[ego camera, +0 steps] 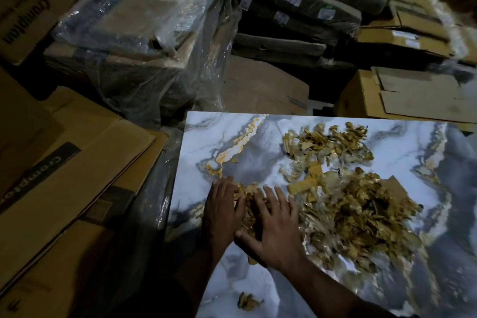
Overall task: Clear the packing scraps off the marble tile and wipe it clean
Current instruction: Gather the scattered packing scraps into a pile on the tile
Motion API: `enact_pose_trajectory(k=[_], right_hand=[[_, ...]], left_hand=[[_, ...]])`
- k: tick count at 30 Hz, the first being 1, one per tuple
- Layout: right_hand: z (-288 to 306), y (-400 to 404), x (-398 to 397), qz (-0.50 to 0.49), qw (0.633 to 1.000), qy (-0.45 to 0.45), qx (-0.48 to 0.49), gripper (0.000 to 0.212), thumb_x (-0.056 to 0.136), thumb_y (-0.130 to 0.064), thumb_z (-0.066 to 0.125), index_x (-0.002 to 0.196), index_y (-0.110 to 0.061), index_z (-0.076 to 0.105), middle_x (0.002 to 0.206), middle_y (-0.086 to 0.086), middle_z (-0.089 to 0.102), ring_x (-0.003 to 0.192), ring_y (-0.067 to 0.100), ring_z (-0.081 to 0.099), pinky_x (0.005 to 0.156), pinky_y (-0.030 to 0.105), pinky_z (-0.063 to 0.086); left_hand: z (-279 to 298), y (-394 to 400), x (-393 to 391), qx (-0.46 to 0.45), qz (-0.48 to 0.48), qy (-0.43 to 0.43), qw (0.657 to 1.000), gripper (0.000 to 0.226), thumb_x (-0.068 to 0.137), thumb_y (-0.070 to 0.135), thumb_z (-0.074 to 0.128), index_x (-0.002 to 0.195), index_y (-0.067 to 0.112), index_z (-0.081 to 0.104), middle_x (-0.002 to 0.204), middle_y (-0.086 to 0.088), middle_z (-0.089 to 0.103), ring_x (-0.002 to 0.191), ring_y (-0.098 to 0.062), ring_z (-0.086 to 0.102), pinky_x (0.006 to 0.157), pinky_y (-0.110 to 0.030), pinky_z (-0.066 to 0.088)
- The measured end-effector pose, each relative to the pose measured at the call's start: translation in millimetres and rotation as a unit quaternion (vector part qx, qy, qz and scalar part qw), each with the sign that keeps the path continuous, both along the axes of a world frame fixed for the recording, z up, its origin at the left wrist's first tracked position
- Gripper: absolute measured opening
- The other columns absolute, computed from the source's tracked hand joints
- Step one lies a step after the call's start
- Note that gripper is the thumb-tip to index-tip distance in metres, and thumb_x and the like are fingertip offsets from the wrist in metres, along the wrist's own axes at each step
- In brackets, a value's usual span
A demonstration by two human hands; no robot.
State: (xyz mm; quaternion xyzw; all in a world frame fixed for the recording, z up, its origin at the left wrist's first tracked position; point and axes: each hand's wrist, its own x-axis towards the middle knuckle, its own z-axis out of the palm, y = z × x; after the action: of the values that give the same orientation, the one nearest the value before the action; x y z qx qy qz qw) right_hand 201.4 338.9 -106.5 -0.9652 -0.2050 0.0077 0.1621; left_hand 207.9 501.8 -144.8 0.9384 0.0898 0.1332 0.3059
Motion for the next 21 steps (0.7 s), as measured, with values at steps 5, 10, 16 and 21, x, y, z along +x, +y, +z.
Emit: enact_pose_trajectory(k=[5,10,16,21], right_hand=[[-15.1,-6.0,-22.7,0.038,0.999,-0.016,-0.009,0.107,0.076,-0.093,0.043,0.159,-0.027,0.028,0.163,0.003,0.028,0.154,0.031,0.019,0.119,0.062,0.015],[-19.2,-4.2,-18.7,0.048,0.997,-0.058,-0.007,0.086,0.084,-0.072,0.053,0.155,-0.024,0.038,0.151,0.005,0.043,0.132,0.031,0.045,0.104,0.053,0.033],[-12.5,1.5,-2.1,0.029,0.998,-0.050,-0.016,0.055,0.078,-0.052,0.062,0.126,-0.025,0.056,0.113,-0.001,0.056,0.089,0.027,0.053,0.072,0.040,0.040],[14.1,6.2,24.4,-0.004,0.996,0.062,0.057,0.021,0.078,-0.036,0.055,0.098,-0.030,0.052,0.092,-0.006,0.052,0.085,0.023,0.056,0.059,0.038,0.042]], left_hand=[[2.1,1.4,-1.9,-0.004,-0.045,-0.014,0.999,0.032,0.101,0.028,0.049,0.127,0.013,0.061,0.137,-0.005,0.061,0.134,-0.023,0.053,0.111,-0.037,0.044],[2.1,-10.9,-22.2,0.082,-0.129,-0.006,0.988,0.032,0.105,0.021,0.046,0.130,0.013,0.063,0.126,-0.007,0.069,0.115,-0.026,0.068,0.108,-0.039,0.047],[23.9,-28.1,-22.5,-0.115,0.021,0.023,0.993,0.035,0.100,0.034,0.036,0.108,0.020,0.067,0.108,0.001,0.064,0.104,-0.021,0.059,0.097,-0.037,0.046],[44.2,-46.5,-9.3,-0.258,0.138,0.044,0.955,0.007,0.084,0.048,0.044,0.085,0.048,0.051,0.098,0.010,0.058,0.095,-0.015,0.057,0.084,-0.038,0.051]])
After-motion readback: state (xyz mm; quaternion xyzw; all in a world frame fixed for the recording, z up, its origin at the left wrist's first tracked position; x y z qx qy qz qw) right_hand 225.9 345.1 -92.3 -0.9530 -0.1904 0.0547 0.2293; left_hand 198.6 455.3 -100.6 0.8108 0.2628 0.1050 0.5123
